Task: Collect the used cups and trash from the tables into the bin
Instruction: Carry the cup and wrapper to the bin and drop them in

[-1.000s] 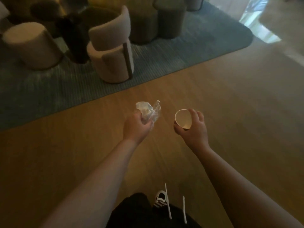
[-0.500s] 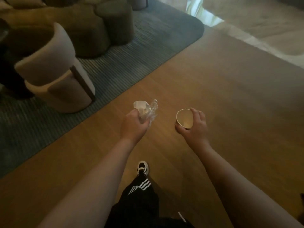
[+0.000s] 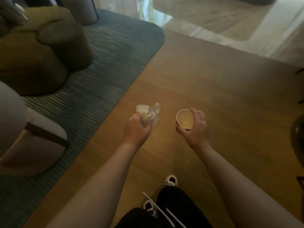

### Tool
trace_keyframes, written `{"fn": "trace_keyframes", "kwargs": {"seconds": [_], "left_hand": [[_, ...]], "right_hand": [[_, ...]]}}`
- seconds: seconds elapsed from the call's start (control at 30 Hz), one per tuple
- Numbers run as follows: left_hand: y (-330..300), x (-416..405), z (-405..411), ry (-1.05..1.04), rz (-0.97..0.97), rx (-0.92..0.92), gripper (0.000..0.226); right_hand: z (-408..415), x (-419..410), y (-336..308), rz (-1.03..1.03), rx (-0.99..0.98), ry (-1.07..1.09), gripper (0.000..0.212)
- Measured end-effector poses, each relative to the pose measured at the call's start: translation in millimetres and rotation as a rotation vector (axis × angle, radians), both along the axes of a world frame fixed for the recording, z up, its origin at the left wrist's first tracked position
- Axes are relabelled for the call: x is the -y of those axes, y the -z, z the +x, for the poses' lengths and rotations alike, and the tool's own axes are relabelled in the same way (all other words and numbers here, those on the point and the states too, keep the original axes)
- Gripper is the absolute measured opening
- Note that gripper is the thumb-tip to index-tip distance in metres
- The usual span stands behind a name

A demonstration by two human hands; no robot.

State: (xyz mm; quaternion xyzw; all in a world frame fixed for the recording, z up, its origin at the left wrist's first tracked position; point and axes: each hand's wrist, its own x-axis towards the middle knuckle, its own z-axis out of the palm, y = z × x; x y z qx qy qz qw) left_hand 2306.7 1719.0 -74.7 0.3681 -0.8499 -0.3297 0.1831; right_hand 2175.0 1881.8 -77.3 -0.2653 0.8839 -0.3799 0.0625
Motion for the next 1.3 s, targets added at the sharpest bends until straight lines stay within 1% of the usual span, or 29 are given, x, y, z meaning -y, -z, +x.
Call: {"fn": "trace_keyframes", "kwargs": {"seconds": [0.17, 0.33, 0.43, 0.53, 0.63, 0.77, 0.83, 0.97, 1.07, 1.3], "left_hand": [[15, 54, -74, 0.071, 0.012, 0.005, 0.019], [18, 117, -168, 0.095, 0.001, 0.007, 0.019], [13, 158, -226, 0.071, 0.005, 0.037, 0.022], [7, 197, -276, 0.036, 0.039, 0.024, 0.021], [5, 235, -318, 0.013, 0.035, 0.018, 0.019], [6, 284, -365, -0.019, 0.022, 0.012, 0.026], [8, 314, -390, -0.042, 0.022, 0.005, 0.03], [16, 387, -443, -0.086, 0.03, 0.004, 0.021], [19, 445, -485, -0.095, 0.033, -0.012, 0.019], [1, 569, -590, -0.08, 0.029, -0.003, 0.017]], "right_hand": [[-63, 45, 11, 0.03, 0.004, 0.04, 0.076], [-155, 108, 21, 0.019, 0.026, 0.064, 0.077], [-213, 149, 18, 0.024, 0.034, 0.039, 0.077], [-262, 187, 12, 0.038, 0.012, 0.013, 0.076], [-306, 227, 7, 0.037, 0.011, -0.002, 0.076], [-360, 282, 7, 0.034, 0.02, -0.028, 0.077], [-389, 313, 9, 0.039, 0.017, -0.038, 0.078], [-451, 388, 16, 0.033, 0.005, -0.056, 0.078], [-495, 450, 20, 0.048, -0.001, -0.074, 0.079], [-594, 572, 5, 0.079, -0.035, -0.112, 0.078]]}}
